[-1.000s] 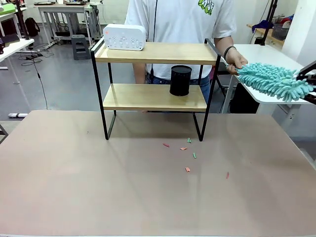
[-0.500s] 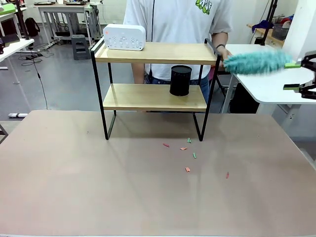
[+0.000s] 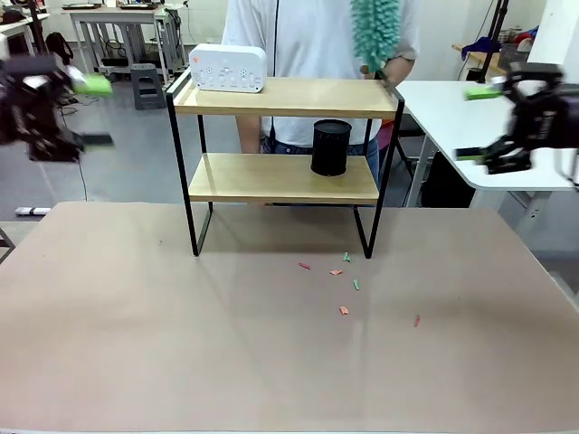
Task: Clean the shelf.
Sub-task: Hand the Duster back to the human.
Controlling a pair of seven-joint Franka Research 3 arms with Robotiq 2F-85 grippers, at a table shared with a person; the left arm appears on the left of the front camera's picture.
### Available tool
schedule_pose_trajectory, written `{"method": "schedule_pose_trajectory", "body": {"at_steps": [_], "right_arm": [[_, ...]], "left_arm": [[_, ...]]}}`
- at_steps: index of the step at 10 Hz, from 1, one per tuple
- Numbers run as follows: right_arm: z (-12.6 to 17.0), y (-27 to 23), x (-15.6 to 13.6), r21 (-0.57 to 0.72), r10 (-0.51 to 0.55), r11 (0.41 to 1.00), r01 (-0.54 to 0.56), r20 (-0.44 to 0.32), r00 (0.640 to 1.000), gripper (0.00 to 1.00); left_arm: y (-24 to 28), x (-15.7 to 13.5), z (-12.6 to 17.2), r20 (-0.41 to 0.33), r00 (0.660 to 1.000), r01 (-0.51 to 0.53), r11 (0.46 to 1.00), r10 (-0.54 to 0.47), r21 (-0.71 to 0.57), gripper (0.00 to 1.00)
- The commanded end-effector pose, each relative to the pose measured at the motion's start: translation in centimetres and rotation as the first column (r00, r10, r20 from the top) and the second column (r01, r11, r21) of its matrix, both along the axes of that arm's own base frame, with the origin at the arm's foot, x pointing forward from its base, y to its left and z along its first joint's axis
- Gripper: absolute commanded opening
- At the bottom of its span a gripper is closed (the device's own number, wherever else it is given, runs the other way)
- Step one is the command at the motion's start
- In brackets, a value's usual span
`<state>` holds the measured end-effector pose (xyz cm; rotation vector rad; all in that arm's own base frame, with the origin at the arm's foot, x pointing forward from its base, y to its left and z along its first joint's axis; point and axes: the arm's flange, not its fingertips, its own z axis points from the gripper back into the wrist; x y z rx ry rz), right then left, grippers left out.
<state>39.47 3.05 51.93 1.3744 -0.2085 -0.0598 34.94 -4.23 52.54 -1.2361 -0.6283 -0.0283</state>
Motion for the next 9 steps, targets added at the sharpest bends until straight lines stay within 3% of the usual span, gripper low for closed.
{"method": "schedule_pose_trajectory", "body": {"at_steps": [1,2,9], "right_arm": [[-0.9,3.8,4.8,-0.092,0.078,0.993,-0.077,0.007,0.997,1.0],[0.0,0.0,0.0,0.0,0.0,1.0,0.0,0.0,1.0,1.0],[0.0,0.0,0.0,0.0,0.0,1.0,0.0,0.0,1.0,1.0]], "left_arm": [[-0.1,-1.1,-1.3,0.014,0.999,0.045,0.993,-0.047,0.107,1.0],[0.0,0.0,0.0,0.0,1.0,0.0,1.0,0.0,0.0,1.0],[0.0,0.0,0.0,0.0,1.0,0.0,1.0,0.0,0.0,1.0]]}}
